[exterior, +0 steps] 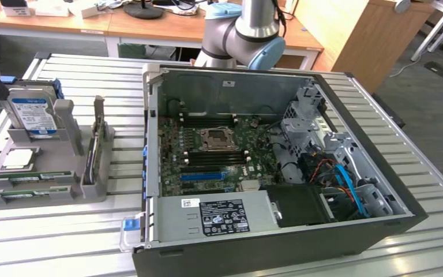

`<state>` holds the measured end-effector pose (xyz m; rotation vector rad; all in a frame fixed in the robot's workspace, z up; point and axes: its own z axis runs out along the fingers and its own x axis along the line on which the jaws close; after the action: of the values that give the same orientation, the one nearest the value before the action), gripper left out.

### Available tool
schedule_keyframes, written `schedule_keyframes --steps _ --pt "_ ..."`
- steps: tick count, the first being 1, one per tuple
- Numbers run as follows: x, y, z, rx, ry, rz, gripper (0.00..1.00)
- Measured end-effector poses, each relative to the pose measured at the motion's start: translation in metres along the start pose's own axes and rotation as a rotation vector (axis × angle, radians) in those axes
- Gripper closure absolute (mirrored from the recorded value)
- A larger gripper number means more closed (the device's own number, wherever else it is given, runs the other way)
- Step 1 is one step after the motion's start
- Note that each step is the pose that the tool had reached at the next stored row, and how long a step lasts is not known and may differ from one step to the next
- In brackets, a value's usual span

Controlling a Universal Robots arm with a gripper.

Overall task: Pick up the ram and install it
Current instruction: 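Pick up the ram and move it above insertion slot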

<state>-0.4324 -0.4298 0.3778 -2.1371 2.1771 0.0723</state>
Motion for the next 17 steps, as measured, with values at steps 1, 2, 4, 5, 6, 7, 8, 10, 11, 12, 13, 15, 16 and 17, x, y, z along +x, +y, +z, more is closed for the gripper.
schedule_keyframes --steps 1,2,4,5,6,7,8,10,11,12,13,15,16,17 --pt "0.0001 0.0000 0.0000 0.0000 0.0000 0.000 0.89" --pt "0.0001 0.0000 0.0000 0.0000 0.0000 0.000 0.89" --pt "0.0002 0.0000 0.0000 -0.0001 0.0000 0.000 0.89" --pt "0.0006 -0.0001 -0.0001 -0.0001 0.0001 0.000 0.89" --pt "0.0018 -0.0001 -0.0002 -0.0001 0.0000 -0.001 0.89" --pt "0.0028 -0.0001 -0.0003 -0.0005 0.0000 -0.001 0.89" --pt "0.0038 -0.0001 -0.0004 -0.0014 -0.0001 -0.001 0.89" --pt "0.0056 -0.0002 -0.0005 -0.0043 0.0000 -0.001 0.89" --pt "0.0062 -0.0002 -0.0005 -0.0055 -0.0001 -0.001 0.89" --pt "0.0066 -0.0002 -0.0007 -0.0065 0.0000 -0.001 0.89" --pt "0.0067 -0.0001 -0.0007 -0.0067 0.0001 -0.001 0.89" --pt "0.0068 -0.0002 -0.0007 -0.0067 0.0000 -0.001 0.89" --pt "0.0069 -0.0002 -0.0006 -0.0067 0.0000 -0.001 0.89" --pt "0.0069 -0.0002 -0.0007 -0.0067 0.0000 -0.001 0.89"
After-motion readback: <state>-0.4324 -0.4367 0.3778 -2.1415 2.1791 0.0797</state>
